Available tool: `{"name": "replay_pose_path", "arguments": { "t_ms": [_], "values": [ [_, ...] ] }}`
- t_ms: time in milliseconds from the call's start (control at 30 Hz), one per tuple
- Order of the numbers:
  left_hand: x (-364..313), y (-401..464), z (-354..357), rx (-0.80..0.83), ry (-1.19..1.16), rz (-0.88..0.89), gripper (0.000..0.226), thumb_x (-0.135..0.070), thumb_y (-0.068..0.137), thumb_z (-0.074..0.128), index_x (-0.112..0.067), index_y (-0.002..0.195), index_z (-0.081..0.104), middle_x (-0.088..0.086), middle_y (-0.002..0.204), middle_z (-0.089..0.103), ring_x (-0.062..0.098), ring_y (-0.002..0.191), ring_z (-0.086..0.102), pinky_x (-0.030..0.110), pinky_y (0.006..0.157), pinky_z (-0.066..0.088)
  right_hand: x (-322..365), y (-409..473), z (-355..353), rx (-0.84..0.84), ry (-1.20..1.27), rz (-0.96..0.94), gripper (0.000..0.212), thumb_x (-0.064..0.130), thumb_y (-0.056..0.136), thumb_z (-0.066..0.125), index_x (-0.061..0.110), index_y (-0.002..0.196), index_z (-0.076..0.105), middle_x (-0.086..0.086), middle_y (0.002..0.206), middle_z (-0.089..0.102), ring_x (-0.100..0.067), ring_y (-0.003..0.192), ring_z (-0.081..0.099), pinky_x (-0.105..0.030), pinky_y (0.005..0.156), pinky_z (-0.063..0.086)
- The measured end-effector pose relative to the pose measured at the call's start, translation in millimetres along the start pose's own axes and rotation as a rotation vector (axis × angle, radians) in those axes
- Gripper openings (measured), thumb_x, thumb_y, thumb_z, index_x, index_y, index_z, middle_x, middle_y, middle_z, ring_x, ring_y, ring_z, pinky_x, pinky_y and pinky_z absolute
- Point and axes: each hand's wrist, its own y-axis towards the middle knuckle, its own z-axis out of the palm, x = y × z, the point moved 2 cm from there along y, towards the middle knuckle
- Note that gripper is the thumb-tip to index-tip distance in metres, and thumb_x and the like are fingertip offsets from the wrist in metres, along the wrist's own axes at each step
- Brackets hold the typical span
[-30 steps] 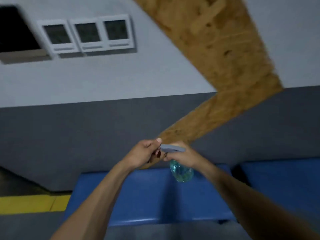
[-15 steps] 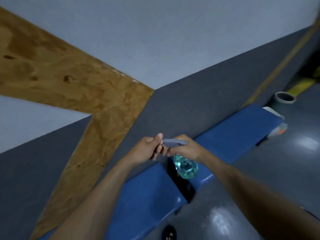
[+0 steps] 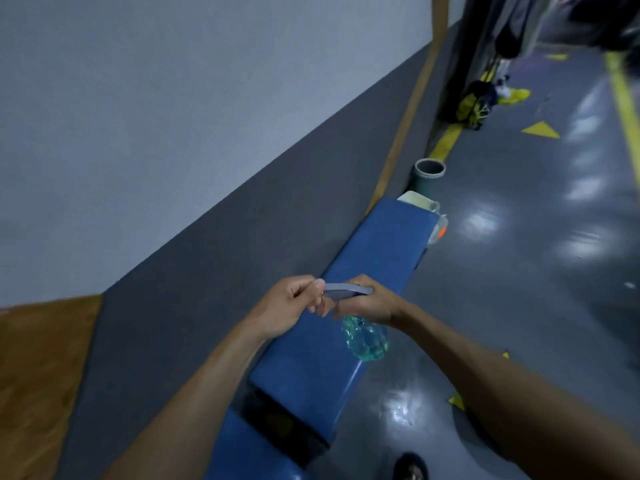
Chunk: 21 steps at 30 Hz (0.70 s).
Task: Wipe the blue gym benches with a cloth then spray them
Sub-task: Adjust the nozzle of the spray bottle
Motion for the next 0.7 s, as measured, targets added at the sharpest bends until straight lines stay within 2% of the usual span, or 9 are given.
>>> {"name": "replay_pose_path", "arguments": {
  "t_ms": [67, 133, 233, 367, 500, 533, 633, 700],
  "values": [
    [-15.3, 53.6, 19.9, 0.017, -0.003, -0.030, 0.044, -0.035, 0.107, 0.044, -0.010, 0.072, 0.057, -0.007, 0.066, 0.064, 0.004, 0.064, 0.057, 0.019, 0.065, 0.043, -15.9, 3.7, -49.4, -0.054, 0.024, 0.028, 0.014, -0.006, 0.076, 0.067, 0.002, 0.082, 0.076, 0.004, 0.067, 0.069, -0.004, 0.062, 0.057, -0.020, 0.059, 0.044],
    [-28.4, 114.3, 43.7, 0.043, -0.023, -0.072, 0.044, -0.039, 0.106, 0.044, -0.015, 0.072, 0.057, -0.009, 0.065, 0.060, 0.005, 0.061, 0.052, 0.021, 0.062, 0.042, -34.6, 9.0, -103.1, -0.086, 0.041, 0.033, 0.017, -0.008, 0.079, 0.064, -0.002, 0.088, 0.076, 0.010, 0.068, 0.071, 0.000, 0.062, 0.061, -0.016, 0.061, 0.047],
    [-47.1, 207.9, 83.0, 0.081, -0.019, -0.074, 0.044, -0.043, 0.104, 0.045, -0.016, 0.071, 0.055, -0.003, 0.066, 0.056, 0.010, 0.060, 0.048, 0.021, 0.058, 0.042, -70.9, 20.3, -189.6, -0.159, 0.078, 0.037, 0.026, 0.004, 0.076, 0.063, 0.000, 0.097, 0.078, -0.008, 0.091, 0.078, -0.014, 0.081, 0.070, -0.025, 0.073, 0.054],
    [-80.8, 318.0, 131.7, 0.133, -0.015, -0.022, 0.044, -0.040, 0.105, 0.046, -0.013, 0.071, 0.057, -0.006, 0.062, 0.055, 0.009, 0.056, 0.044, 0.021, 0.056, 0.038, -113.5, 33.8, -305.7, -0.247, 0.055, 0.065, 0.027, 0.007, 0.073, 0.064, 0.006, 0.095, 0.079, -0.005, 0.092, 0.078, -0.011, 0.082, 0.068, -0.033, 0.078, 0.054],
    [-105.9, 405.9, 157.5, 0.106, 0.023, 0.060, 0.049, -0.046, 0.103, 0.047, -0.011, 0.071, 0.057, -0.006, 0.064, 0.056, 0.010, 0.061, 0.048, 0.026, 0.062, 0.039, -134.5, 56.9, -398.3, -0.238, 0.050, 0.077, 0.025, 0.003, 0.075, 0.064, 0.005, 0.095, 0.079, -0.007, 0.094, 0.078, -0.021, 0.091, 0.072, -0.040, 0.083, 0.056],
    [-110.5, 426.9, 160.8, 0.094, 0.039, 0.092, 0.053, -0.052, 0.101, 0.047, -0.010, 0.071, 0.057, -0.005, 0.065, 0.057, 0.011, 0.063, 0.051, 0.029, 0.065, 0.040, -137.8, 64.6, -417.7, -0.235, 0.057, 0.081, 0.024, 0.000, 0.077, 0.064, 0.004, 0.095, 0.078, -0.006, 0.093, 0.078, -0.018, 0.089, 0.071, -0.038, 0.080, 0.056],
    [-116.2, 490.5, 166.9, 0.060, 0.056, 0.149, 0.057, -0.060, 0.096, 0.045, -0.011, 0.071, 0.057, -0.002, 0.067, 0.059, 0.019, 0.066, 0.057, 0.037, 0.069, 0.045, -150.9, 94.0, -469.5, -0.219, 0.077, 0.106, 0.022, -0.009, 0.080, 0.062, 0.000, 0.095, 0.077, 0.000, 0.086, 0.076, -0.002, 0.074, 0.065, -0.018, 0.067, 0.049],
    [-113.7, 533.3, 168.8, 0.044, 0.040, 0.164, 0.054, -0.057, 0.097, 0.046, -0.010, 0.072, 0.057, -0.001, 0.068, 0.060, 0.023, 0.069, 0.060, 0.036, 0.069, 0.046, -164.8, 120.7, -502.6, -0.196, 0.061, 0.129, 0.022, -0.001, 0.078, 0.065, 0.003, 0.096, 0.077, -0.004, 0.089, 0.076, -0.003, 0.071, 0.060, -0.019, 0.064, 0.046]
  ]
}}
